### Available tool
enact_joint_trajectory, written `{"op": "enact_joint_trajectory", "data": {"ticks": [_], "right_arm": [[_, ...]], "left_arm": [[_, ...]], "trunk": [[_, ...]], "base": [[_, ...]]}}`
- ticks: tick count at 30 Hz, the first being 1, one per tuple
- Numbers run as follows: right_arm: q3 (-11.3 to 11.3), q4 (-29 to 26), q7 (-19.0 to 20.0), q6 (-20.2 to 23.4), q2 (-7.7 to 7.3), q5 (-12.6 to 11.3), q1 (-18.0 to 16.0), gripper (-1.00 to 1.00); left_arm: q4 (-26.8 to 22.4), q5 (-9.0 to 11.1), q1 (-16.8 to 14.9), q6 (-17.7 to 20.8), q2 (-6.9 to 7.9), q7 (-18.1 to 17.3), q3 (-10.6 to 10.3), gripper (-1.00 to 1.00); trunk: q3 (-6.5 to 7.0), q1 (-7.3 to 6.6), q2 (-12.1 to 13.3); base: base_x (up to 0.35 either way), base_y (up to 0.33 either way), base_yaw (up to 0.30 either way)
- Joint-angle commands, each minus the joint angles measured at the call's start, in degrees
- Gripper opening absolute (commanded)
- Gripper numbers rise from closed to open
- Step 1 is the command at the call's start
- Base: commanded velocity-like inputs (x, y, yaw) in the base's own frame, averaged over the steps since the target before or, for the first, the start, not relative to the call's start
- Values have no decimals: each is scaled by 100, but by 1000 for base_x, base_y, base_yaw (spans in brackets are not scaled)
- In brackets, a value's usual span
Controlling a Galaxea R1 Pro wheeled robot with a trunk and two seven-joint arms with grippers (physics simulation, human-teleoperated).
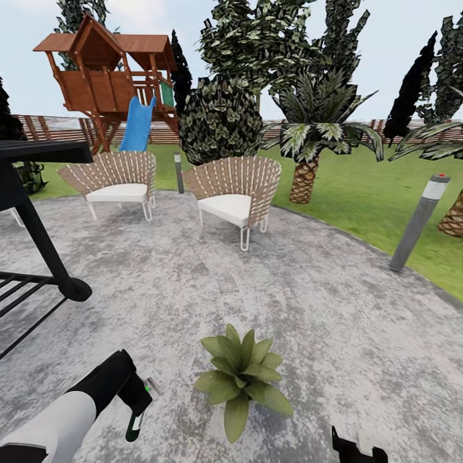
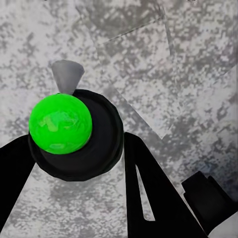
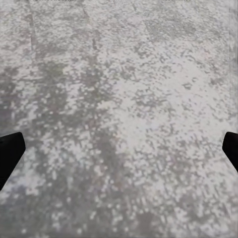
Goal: Pick up the pesticide atomizer in the garden and spray insectifuge to fully cover both potted plants in the garden.
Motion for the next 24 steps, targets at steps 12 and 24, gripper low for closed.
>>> {"op": "enact_joint_trajectory", "data": {"ticks": [12,24], "right_arm": [[50,-2,-37,2,-1,-21,-2,100],[41,6,-37,1,-1,-21,-2,100]], "left_arm": [[-17,-36,-1,25,2,-43,4,-100],[-12,-28,-1,27,-6,-43,-12,-100]], "trunk": [[-17,-1,-2],[-23,-1,-2]], "base": [[-6,7,-255],[-152,244,-296]]}}
